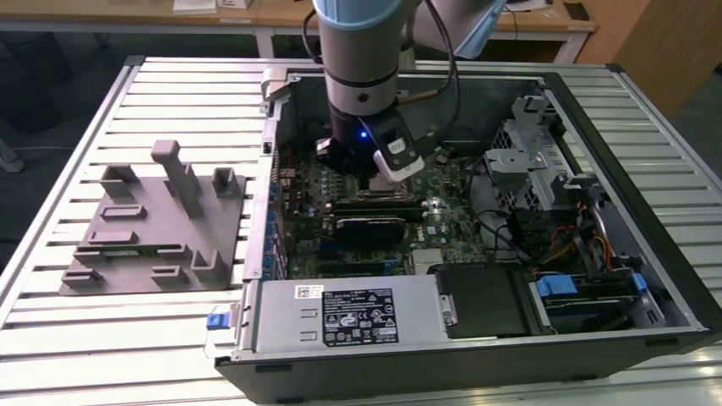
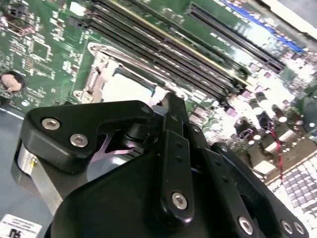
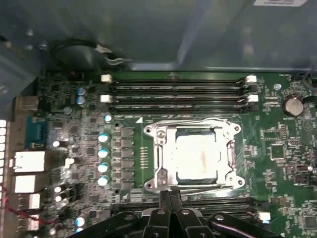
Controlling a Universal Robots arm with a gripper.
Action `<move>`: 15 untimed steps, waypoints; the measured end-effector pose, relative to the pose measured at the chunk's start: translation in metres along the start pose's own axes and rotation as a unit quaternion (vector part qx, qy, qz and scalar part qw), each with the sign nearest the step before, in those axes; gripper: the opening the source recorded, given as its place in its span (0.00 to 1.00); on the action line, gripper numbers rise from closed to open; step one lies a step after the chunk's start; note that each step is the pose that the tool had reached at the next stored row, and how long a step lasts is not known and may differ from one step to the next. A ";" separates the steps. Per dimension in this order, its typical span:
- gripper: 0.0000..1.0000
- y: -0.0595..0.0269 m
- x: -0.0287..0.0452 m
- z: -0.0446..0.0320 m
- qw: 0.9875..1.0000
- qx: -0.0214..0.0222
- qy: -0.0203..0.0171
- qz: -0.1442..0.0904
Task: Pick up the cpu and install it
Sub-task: 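Install the second cpu locking lever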
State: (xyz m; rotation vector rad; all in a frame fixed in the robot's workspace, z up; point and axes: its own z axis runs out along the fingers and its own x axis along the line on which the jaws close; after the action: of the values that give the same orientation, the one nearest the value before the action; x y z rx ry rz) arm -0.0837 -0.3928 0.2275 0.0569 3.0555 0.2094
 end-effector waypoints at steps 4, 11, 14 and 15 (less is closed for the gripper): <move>0.11 0.0052 -0.0074 0.0018 1.000 0.003 0.000 0.000; 0.11 0.0140 -0.0205 0.0048 1.000 0.008 0.000 0.000; 0.11 0.0186 -0.0251 0.0059 1.000 0.012 0.000 0.000; 0.11 0.0199 -0.0266 0.0063 1.000 0.013 -0.001 0.000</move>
State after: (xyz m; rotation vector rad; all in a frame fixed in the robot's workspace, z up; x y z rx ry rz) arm -0.0560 -0.3733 0.2261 0.0575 3.0574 0.1689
